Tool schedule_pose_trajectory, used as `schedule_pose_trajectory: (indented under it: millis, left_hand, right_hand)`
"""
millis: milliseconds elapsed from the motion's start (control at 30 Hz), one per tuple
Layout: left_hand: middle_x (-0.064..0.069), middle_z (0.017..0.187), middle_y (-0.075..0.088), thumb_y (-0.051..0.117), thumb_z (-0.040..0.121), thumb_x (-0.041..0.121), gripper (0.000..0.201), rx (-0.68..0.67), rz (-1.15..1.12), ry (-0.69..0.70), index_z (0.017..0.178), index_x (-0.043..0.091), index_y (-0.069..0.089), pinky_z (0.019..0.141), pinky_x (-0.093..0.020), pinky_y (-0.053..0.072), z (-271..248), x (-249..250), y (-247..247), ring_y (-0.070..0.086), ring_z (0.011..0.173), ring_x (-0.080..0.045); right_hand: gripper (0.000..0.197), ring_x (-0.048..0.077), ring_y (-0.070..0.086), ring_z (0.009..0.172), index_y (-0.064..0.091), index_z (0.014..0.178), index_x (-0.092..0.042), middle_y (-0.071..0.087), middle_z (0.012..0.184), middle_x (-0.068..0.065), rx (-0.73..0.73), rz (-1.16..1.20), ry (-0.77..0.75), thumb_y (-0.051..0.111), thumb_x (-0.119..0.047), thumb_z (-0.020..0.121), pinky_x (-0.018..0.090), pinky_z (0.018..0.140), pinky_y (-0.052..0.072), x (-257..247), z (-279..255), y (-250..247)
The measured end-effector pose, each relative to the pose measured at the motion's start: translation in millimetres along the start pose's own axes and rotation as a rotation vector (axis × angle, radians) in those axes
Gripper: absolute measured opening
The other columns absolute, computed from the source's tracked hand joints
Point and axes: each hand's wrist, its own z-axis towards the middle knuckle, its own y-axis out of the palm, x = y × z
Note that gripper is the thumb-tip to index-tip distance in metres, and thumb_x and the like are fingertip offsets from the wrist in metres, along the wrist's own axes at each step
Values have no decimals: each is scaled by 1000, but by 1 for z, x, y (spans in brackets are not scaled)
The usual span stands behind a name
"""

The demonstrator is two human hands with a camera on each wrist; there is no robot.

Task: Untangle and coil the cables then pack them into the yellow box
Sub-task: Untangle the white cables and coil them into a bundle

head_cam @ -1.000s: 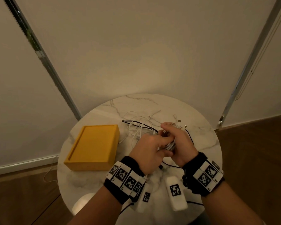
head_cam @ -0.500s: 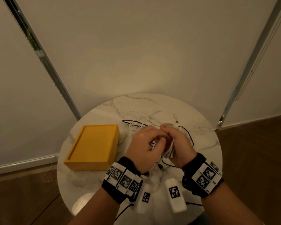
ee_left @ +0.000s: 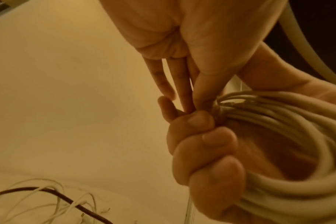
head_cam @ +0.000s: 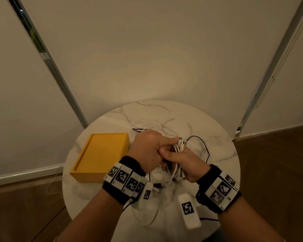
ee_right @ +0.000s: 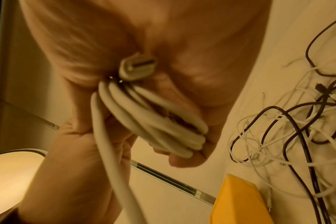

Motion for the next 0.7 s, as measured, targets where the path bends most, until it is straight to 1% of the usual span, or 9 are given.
schedule_pose_trajectory:
  millis: [100, 200, 300, 367, 433, 500, 567, 633, 700]
  left_hand:
    - [0, 71, 74, 62, 82, 11, 31, 20, -17, 36, 107, 21, 77, 73, -22, 52, -2, -2, 5, 66, 65, -17]
    - [4, 96, 77, 64, 80, -3, 45, 14, -136, -112, 114, 23, 74, 82, -8, 48, -5, -2, 7, 67, 88, -5]
    - [9, 109, 73, 69, 87, 8, 36, 32, -207, -217, 119, 24, 71, 84, -13, 51, -9, -5, 11, 62, 99, -1]
    - [11, 98, 73, 71, 90, 21, 23, 72, -238, -314, 113, 23, 73, 75, -17, 54, -12, -8, 14, 65, 90, -1]
    - [12, 75, 72, 66, 94, 28, 11, 61, -337, -472, 100, 22, 74, 65, -22, 54, -15, -8, 13, 66, 70, -1]
    - [2, 61, 70, 53, 101, 35, 24, -86, -545, -658, 102, 19, 70, 52, -27, 50, -17, -2, 11, 63, 52, -11]
    - [-10, 61, 70, 39, 104, 45, 38, -293, -731, -814, 113, 18, 65, 41, -26, 41, -19, 6, 9, 58, 43, -20]
    - [-18, 68, 72, 32, 102, 56, 52, -499, -789, -909, 119, 17, 63, 41, -25, 39, -22, 11, 12, 59, 44, -23]
    - [-21, 76, 74, 32, 100, 62, 63, -621, -795, -955, 111, 13, 68, 45, -25, 45, -24, 15, 19, 65, 51, -26]
  right_hand:
    - [37, 27, 53, 58, 72, 73, -20, 57, 67, 15, 11, -32, 16, 86, -53, 68, 32, 55, 43, 0, 1, -2]
    - [27, 26, 51, 58, 69, 78, -15, 54, 66, 15, 102, -34, 26, 71, -41, 88, 36, 57, 41, -1, 2, -1]
    - [26, 24, 49, 56, 61, 80, -9, 50, 64, 14, 261, 15, 31, 63, -28, 97, 31, 51, 42, -4, 2, -4]
    - [24, 24, 47, 54, 59, 77, -11, 49, 64, 10, 361, 97, 4, 60, -20, 99, 31, 52, 41, -7, 4, -9]
    - [24, 23, 46, 55, 56, 74, -15, 49, 64, 7, 443, 184, -51, 58, -13, 98, 35, 56, 40, -10, 7, -16]
    - [23, 22, 46, 55, 52, 77, -16, 48, 66, 6, 512, 246, -99, 54, -7, 98, 34, 56, 42, -14, 9, -21]
    - [23, 21, 47, 55, 52, 79, -17, 47, 67, 6, 552, 278, -137, 52, -4, 98, 34, 56, 45, -17, 11, -24]
    - [23, 20, 47, 56, 53, 80, -18, 45, 67, 6, 567, 314, -155, 51, -3, 98, 35, 59, 47, -19, 12, -24]
    - [24, 19, 47, 56, 53, 79, -19, 45, 68, 6, 569, 333, -159, 51, -4, 98, 35, 58, 46, -20, 12, -23]
